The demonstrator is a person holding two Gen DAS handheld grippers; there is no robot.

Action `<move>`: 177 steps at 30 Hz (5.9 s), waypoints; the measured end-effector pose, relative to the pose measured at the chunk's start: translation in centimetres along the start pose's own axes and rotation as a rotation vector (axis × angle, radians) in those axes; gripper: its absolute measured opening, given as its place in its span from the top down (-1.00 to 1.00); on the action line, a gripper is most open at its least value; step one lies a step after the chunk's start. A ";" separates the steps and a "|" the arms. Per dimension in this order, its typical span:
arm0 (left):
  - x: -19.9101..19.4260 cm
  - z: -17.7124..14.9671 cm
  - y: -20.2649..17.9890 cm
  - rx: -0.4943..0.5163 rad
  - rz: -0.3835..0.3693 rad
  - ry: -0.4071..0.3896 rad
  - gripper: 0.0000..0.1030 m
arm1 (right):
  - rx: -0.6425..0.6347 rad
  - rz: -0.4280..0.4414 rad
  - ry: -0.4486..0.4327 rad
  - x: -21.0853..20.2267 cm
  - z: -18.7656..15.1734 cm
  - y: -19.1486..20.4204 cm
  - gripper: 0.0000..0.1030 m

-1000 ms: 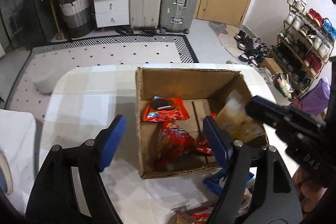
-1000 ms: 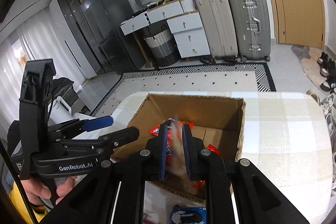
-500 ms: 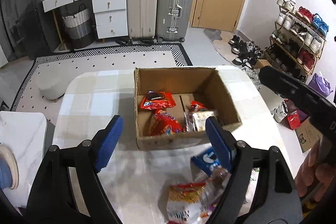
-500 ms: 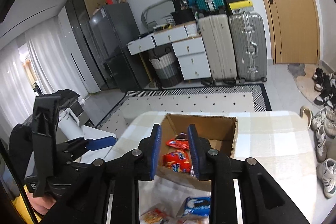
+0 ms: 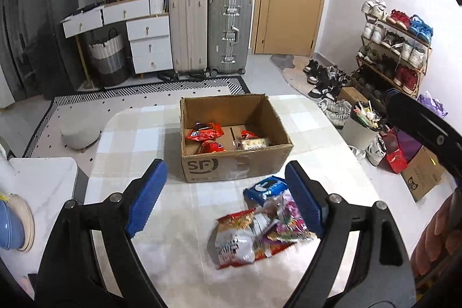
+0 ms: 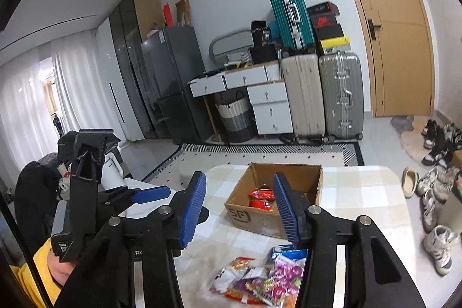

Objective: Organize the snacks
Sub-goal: 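Withdraw both open tools from the box toward the snack pile, then grasp the white noodle snack bag with the left tool, then grasp the purple grape candy bag with the right tool, then lift both held bags and carry them over the SF box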

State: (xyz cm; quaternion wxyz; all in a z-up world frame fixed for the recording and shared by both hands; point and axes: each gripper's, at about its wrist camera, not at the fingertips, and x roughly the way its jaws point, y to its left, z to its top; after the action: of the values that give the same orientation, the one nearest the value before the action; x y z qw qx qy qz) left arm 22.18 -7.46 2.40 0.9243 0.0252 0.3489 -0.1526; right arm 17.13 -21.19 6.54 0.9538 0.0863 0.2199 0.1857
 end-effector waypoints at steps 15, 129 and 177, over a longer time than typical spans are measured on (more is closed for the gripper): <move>-14.8 -9.3 -1.7 -0.001 -0.019 -0.142 -0.99 | 0.014 0.042 -0.079 -9.6 -7.1 3.2 -0.74; 7.7 -19.6 8.9 -0.187 -0.250 0.130 0.18 | 0.350 -0.131 0.379 10.6 -17.6 -6.6 0.07; -9.7 -19.8 2.2 -0.065 -0.151 -0.032 0.17 | 0.254 0.240 0.035 -10.1 -15.8 2.0 0.07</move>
State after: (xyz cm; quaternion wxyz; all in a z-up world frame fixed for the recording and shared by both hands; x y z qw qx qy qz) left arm 3.33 0.26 -6.40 0.9160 -0.0337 0.3399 -0.2106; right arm 0.97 -22.02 -3.12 0.9023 0.2282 0.2465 0.2703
